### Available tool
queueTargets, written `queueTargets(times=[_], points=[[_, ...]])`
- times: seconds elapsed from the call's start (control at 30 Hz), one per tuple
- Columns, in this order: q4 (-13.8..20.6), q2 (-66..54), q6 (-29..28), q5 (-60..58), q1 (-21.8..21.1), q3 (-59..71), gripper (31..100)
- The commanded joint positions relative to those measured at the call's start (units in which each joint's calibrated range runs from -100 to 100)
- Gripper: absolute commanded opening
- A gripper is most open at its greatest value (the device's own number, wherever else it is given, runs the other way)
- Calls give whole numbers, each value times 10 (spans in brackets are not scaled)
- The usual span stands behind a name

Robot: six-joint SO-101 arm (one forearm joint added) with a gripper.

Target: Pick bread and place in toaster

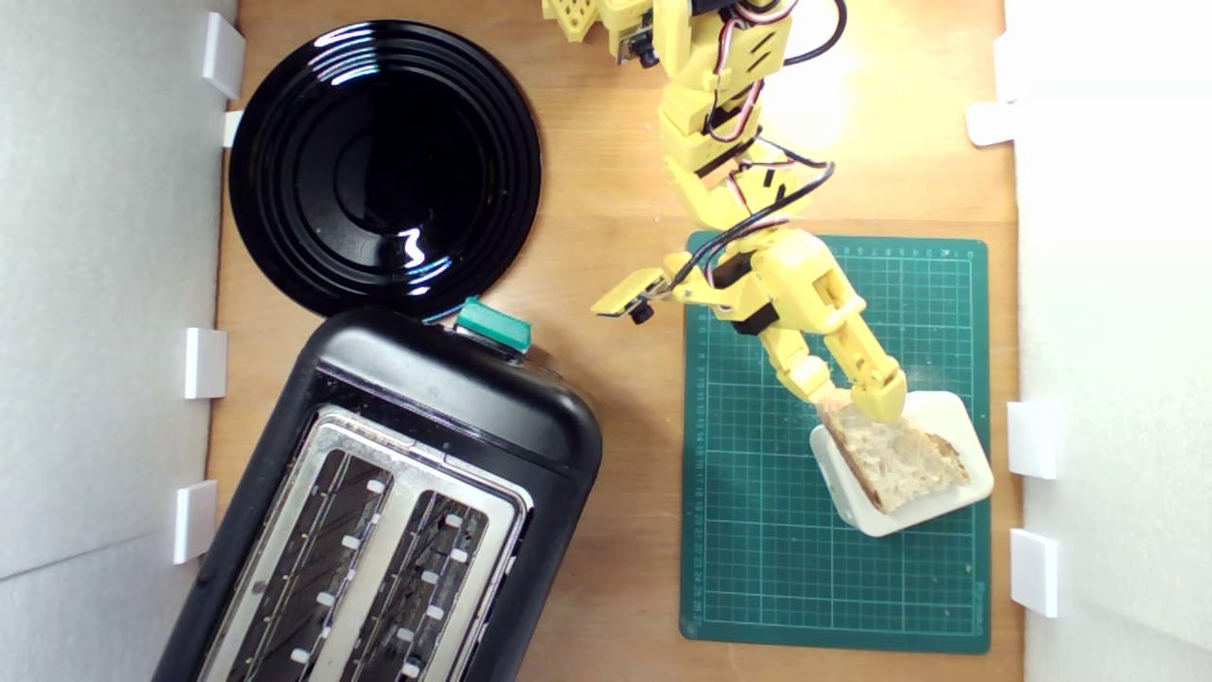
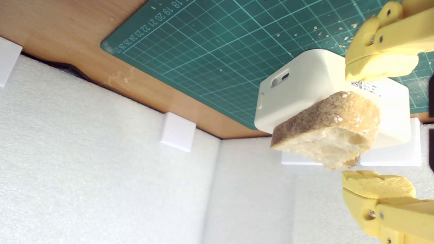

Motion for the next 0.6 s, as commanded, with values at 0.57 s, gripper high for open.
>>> queueTargets(times=[0.57], points=[[-45,33,19,-15,-26,-77,883]])
